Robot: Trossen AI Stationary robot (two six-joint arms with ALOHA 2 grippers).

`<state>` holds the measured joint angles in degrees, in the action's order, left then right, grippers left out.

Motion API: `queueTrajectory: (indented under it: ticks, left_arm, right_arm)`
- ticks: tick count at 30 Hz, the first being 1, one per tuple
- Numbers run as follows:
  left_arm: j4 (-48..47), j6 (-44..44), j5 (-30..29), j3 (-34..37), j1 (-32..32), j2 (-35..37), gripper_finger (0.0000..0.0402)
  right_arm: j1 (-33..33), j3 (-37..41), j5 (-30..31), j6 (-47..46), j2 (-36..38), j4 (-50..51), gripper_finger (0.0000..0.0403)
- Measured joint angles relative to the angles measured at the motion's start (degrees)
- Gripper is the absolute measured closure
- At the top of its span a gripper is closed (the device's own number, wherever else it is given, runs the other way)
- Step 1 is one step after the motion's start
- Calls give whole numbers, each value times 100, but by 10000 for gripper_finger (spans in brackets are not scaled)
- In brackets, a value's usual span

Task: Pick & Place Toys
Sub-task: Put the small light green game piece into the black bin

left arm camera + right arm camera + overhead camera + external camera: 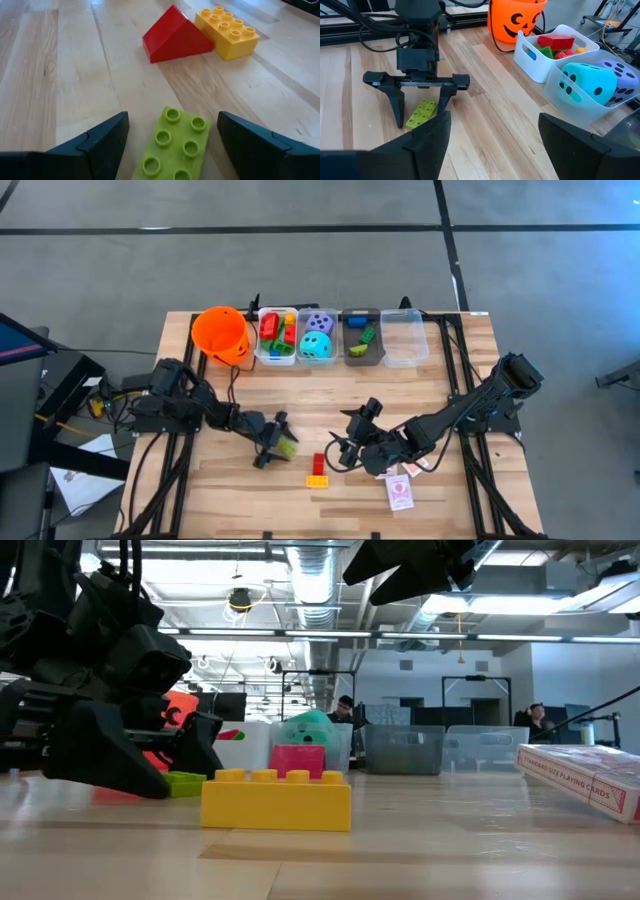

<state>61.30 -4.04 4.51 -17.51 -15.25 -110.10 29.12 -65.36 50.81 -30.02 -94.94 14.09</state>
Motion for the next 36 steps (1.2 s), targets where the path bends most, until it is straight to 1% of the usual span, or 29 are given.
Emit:
queueTrajectory:
  ticks: [3, 6, 8, 17, 21, 24, 26, 27, 30, 33, 36]
  left_arm:
    - [2, -4, 0, -87, 0, -69, 105]
    - [-20, -4, -4, -113, 0, -90, 123]
    - [-82, -4, -7, -113, 0, -90, 144]
    - [-122, -19, -20, -93, 0, -92, 263]
    - [108, -3, -205, -61, 11, -116, 266]
    - [642, -25, -331, -50, 30, -147, 266]
    - [862, -188, -450, -95, 87, -120, 266]
    - [917, -321, -502, -155, 133, -66, 266]
    - [936, -603, -944, -340, 306, 37, 266]
    - [948, -640, -1378, -648, 617, 69, 266]
    - [954, -641, -1467, -1082, 964, 76, 266]
  right_arm:
    - [0, -1, 0, 0, 0, -1, 109]
    - [0, -1, 0, 0, 0, 0, 109]
    - [0, 0, 0, 0, 0, 0, 109]
    - [11, 1, -21, 0, 0, 9, 109]
    - [11, -1, -22, -2, 0, 7, 109]
    - [9, -1, -20, -2, 0, 4, 109]
    - [11, -1, -11, -2, 0, -22, 109]
    - [9, -1, -9, -2, 0, -75, 109]
    - [9, -1, -20, -4, 0, -357, 109]
    - [9, -1, -165, 24, 0, -642, 109]
    - [18, -1, -302, 176, 0, -795, 109]
